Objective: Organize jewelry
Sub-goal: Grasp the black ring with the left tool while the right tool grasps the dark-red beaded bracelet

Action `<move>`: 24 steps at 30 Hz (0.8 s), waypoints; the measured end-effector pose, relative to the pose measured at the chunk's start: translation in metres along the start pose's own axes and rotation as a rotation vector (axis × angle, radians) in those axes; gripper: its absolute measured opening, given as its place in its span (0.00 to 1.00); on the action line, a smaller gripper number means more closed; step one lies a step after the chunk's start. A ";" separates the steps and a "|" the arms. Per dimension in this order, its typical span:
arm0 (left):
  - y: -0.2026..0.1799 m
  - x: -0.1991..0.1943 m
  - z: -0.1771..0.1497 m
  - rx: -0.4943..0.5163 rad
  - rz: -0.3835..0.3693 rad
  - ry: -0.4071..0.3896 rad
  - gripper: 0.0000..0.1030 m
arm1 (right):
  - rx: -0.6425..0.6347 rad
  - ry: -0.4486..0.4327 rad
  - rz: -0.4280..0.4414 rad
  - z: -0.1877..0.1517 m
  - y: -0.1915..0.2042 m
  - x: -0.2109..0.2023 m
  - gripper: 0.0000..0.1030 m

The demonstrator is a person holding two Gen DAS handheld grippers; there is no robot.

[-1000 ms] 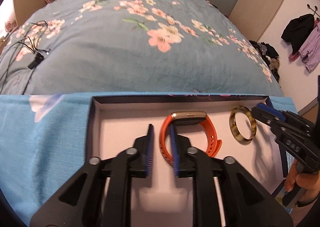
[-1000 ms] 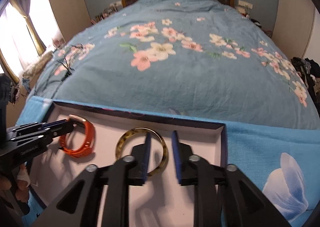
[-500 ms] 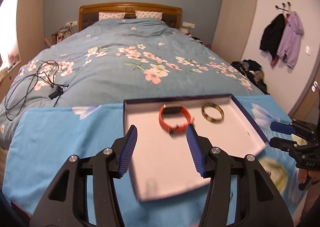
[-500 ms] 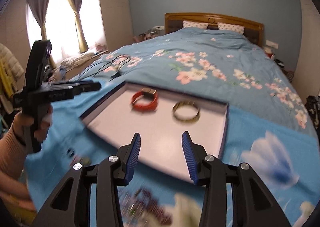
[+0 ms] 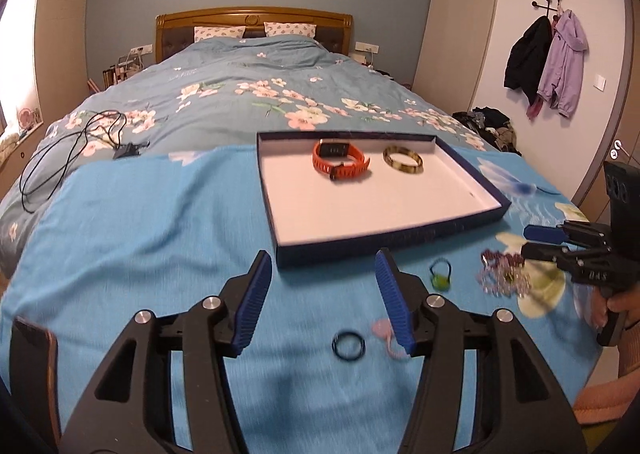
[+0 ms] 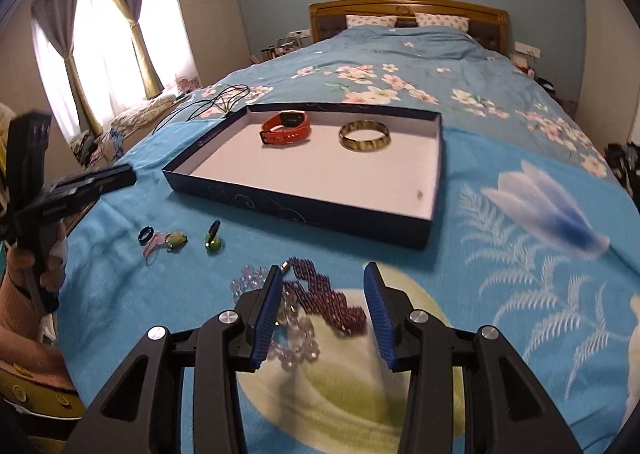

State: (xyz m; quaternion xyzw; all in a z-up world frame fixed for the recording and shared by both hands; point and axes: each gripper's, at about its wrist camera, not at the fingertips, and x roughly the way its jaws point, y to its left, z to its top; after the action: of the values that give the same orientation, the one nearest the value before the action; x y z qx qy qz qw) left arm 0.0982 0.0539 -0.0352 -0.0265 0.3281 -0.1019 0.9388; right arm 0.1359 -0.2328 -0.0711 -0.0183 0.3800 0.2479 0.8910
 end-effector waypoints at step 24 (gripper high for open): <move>-0.020 0.007 -0.022 0.070 -0.004 0.100 0.52 | 0.116 0.063 -0.023 -0.012 -0.022 0.007 0.28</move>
State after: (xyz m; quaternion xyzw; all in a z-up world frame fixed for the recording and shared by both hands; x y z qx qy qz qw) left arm 0.0864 0.0334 -0.0540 0.0106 0.3708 -0.1164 0.9213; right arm 0.1416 -0.2515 -0.0880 0.0211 0.4211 0.2143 0.8811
